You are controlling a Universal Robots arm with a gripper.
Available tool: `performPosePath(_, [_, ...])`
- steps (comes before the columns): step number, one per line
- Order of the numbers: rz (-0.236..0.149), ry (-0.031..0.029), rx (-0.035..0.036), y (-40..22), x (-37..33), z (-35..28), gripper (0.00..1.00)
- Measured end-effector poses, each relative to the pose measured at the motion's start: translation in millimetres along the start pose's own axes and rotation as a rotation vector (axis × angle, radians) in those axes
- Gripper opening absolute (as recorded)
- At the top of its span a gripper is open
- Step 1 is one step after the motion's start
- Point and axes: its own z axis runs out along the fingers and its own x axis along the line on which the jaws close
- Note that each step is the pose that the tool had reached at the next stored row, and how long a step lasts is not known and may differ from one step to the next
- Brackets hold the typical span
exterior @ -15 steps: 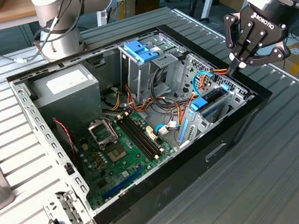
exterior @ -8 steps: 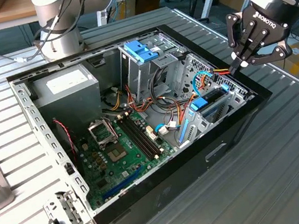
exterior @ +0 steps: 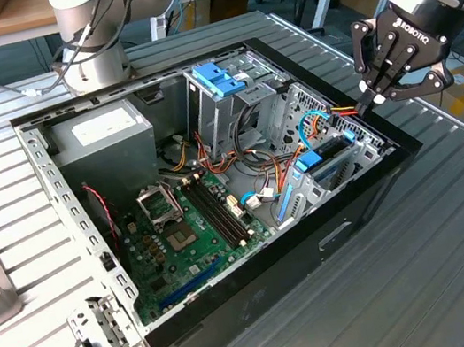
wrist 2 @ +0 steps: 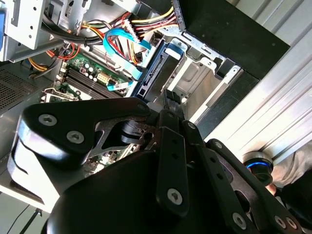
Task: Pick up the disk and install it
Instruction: 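Insert the first disk wire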
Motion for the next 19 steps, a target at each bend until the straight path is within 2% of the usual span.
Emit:
performPosePath(6, [0.0,-0.0001,0.0,-2.3,0.0,-0.1,0.11])
performPosePath(19, [-0.001,0.0001,-0.0002,-16.9,-0.4,-1.1,0.11])
